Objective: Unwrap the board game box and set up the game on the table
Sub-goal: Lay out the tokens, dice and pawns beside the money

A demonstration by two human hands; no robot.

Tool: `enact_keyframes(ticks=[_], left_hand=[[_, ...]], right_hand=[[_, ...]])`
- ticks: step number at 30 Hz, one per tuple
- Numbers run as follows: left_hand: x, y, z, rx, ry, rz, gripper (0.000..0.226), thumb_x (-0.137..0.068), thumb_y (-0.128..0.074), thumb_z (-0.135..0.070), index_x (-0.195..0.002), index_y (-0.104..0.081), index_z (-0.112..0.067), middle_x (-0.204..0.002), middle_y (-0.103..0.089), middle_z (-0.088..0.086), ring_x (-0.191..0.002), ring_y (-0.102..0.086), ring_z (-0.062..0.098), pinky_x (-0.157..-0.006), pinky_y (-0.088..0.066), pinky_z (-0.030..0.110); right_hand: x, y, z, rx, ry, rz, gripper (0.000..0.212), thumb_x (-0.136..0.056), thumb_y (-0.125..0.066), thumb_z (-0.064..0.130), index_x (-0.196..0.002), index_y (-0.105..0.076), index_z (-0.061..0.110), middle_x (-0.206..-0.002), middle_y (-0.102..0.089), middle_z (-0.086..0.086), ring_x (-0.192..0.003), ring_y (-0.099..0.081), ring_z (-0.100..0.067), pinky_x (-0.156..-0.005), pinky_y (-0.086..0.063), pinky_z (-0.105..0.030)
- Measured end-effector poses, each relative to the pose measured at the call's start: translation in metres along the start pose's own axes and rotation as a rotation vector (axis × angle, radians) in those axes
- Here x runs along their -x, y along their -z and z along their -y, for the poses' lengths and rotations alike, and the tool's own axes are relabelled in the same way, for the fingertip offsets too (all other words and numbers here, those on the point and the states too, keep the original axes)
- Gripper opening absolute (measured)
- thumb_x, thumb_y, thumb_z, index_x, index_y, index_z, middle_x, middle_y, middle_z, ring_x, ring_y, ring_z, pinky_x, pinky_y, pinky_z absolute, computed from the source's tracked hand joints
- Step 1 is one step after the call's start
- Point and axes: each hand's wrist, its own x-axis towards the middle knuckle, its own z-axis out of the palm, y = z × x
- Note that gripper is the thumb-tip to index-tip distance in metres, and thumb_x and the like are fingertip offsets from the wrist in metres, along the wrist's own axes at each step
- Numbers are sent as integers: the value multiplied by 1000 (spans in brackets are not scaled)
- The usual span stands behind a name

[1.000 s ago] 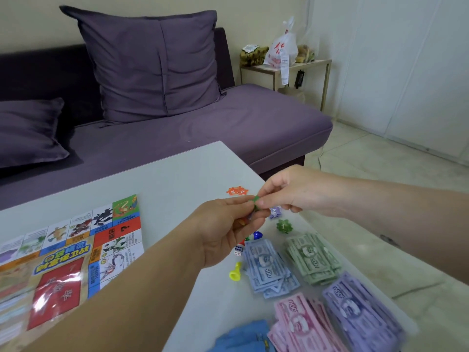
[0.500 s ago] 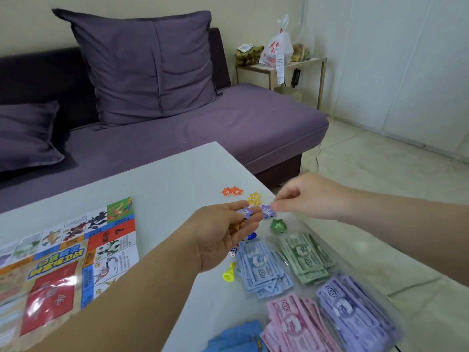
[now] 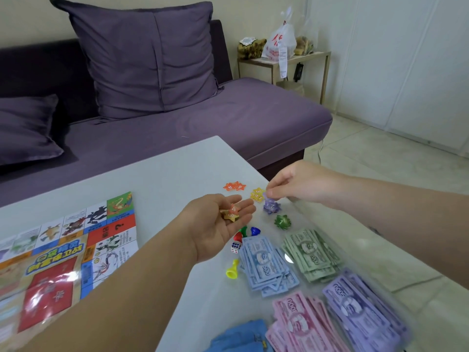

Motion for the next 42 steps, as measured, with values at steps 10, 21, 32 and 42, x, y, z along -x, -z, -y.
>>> enact_keyframes(ticks=[10, 21, 32, 42], left_hand=[[-4, 4, 3, -86, -36, 46, 24, -96, -40, 5, -105, -62, 1, -93, -71, 17, -82, -69, 17, -64, -58, 20], [-8, 25, -10, 76, -56, -61, 35, -94, -25, 6, -120, -50, 7, -106, -64, 22, -93, -64, 29, -70, -53, 34], [-10, 31, -7, 1, -77, 38, 25, -97, -41, 2, -116, -57, 8, -96, -69, 16, -85, -67, 18, -66, -58, 22], [-6, 25, -8, 17, -31, 30, 41, -94, -26, 12, -131, -43, 4, -97, -66, 19, -90, -65, 27, -72, -56, 33]], right_hand=[[0, -18, 22, 31, 97, 149, 16, -80, -70, 41, -86, -74, 26, -72, -67, 18, -73, -58, 7, -68, -43, -14], [-55, -34, 40, 8, 43, -77, 36, -82, -70, 29, -106, -70, 2, -114, -68, -11, -109, -62, -21, -99, -46, -34], [-34, -39, 45, 58, 125, 234, 4, -81, -72, 29, -83, -71, 26, -52, -56, 22, -59, -45, 0, -48, -34, -8], [-41, 3, 22, 87, -9, 49, 11, -78, -75, 30, -88, -74, 28, -84, -67, 19, -85, -54, 1, -78, -37, -17]])
